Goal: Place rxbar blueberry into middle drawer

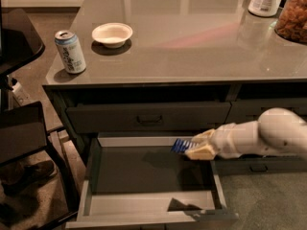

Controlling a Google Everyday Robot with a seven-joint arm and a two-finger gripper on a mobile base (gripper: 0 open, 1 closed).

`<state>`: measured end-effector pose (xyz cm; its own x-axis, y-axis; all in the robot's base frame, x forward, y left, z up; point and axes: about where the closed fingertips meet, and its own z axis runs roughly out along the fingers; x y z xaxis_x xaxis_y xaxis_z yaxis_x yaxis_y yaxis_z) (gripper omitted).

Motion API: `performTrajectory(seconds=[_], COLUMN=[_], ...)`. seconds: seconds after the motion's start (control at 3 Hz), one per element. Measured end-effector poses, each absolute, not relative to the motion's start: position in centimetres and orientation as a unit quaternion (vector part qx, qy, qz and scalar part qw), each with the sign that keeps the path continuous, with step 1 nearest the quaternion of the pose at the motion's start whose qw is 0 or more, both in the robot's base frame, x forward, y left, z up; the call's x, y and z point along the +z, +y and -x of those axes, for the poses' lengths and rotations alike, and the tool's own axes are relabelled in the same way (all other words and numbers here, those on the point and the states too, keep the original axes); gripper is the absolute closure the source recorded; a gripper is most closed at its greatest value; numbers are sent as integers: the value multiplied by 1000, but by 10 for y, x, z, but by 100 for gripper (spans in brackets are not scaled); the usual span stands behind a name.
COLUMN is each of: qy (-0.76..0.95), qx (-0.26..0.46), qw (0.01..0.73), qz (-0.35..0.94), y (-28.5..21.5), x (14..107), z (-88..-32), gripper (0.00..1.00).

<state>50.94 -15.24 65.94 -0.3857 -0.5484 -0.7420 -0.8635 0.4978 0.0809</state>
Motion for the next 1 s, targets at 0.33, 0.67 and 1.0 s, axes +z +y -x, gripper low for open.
performTrajectory(seconds=[0.33,0.67,1.0], qy=[822,843,839], qx=[206,183,162], qw=[303,293,330], qz=[437,412,401], y=[-142,-145,-149], x=[587,558,607], z=[-491,-496,-517], gripper=[100,81,58])
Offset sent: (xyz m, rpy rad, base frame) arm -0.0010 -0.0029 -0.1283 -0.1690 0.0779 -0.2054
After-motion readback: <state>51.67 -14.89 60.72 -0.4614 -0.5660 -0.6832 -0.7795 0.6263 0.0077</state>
